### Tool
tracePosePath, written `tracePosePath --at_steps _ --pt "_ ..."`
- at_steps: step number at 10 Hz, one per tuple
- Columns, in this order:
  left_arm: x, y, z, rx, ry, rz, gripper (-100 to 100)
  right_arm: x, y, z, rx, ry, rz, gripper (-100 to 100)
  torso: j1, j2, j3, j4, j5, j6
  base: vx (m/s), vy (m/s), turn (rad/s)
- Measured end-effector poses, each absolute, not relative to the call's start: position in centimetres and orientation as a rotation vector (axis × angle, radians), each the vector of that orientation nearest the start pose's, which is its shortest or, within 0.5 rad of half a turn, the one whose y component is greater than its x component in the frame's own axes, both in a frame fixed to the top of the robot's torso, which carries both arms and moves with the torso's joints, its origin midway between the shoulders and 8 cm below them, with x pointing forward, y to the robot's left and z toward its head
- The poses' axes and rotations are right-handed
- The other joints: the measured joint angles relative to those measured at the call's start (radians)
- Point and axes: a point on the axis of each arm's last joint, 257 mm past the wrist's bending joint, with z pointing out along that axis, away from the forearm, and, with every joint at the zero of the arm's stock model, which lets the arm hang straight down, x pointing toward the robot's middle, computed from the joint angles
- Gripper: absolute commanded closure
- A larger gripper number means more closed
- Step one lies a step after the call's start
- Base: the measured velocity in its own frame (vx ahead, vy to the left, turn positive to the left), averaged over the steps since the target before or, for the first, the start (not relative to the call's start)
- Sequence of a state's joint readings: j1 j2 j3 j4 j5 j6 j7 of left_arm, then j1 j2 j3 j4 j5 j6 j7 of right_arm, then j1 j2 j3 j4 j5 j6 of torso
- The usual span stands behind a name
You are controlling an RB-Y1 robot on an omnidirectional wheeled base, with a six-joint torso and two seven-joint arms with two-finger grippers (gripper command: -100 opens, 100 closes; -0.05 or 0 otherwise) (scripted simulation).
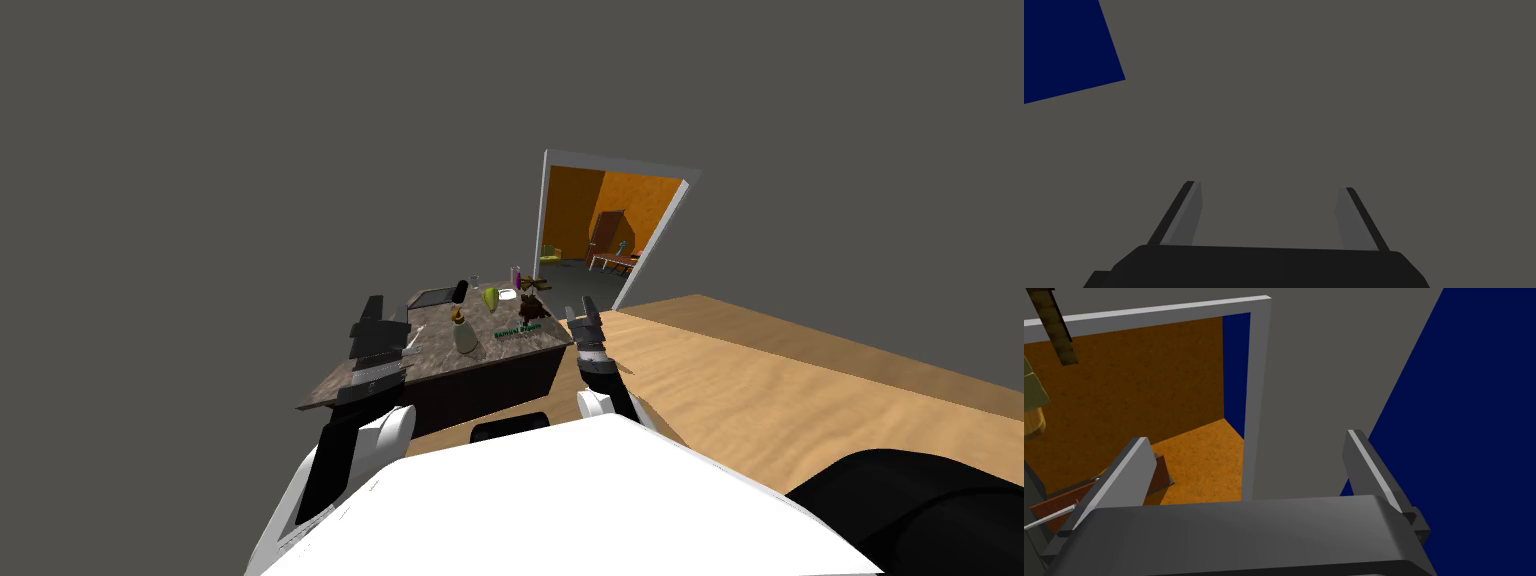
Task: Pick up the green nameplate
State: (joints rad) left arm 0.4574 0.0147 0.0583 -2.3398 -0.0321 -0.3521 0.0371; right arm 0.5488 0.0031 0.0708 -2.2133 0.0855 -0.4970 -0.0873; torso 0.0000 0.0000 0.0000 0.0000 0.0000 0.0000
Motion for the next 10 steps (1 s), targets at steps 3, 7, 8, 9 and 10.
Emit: tracePosePath --at_steps 3,7,8,9,10 --pt "35.6 29.2 3.8 -0.678 0.657 -1.258 0 36.1 -27.1 -1.7 0.719 0.708 1.388 -100 -0.001 0.003 0.002 0.001 0.000 0.000 -0.055 0.003 0.106" --pt "35.6 29.2 3.8 -0.678 0.657 -1.258 0 37.2 -30.3 -0.7 0.719 0.628 1.426 -100 -0.001 0.004 0.002 0.001 0.000 0.000 -0.052 -0.001 0.085" --pt "35.6 29.2 3.8 -0.679 0.657 -1.258 0 37.2 -31.0 -0.3 0.724 0.604 1.438 -100 0.000 0.003 0.002 0.001 0.000 0.000 -0.051 0.011 0.096" --pt "35.6 29.2 3.8 -0.678 0.657 -1.258 0 37.3 -31.9 0.2 0.725 0.574 1.448 -100 0.000 0.003 0.002 0.001 0.000 0.000 -0.043 0.001 0.058" --pt "35.6 29.2 3.8 -0.679 0.657 -1.258 0 37.4 -32.7 0.4 0.733 0.551 1.459 -100 0.000 0.003 0.002 0.001 0.000 0.000 -0.046 0.001 0.121"
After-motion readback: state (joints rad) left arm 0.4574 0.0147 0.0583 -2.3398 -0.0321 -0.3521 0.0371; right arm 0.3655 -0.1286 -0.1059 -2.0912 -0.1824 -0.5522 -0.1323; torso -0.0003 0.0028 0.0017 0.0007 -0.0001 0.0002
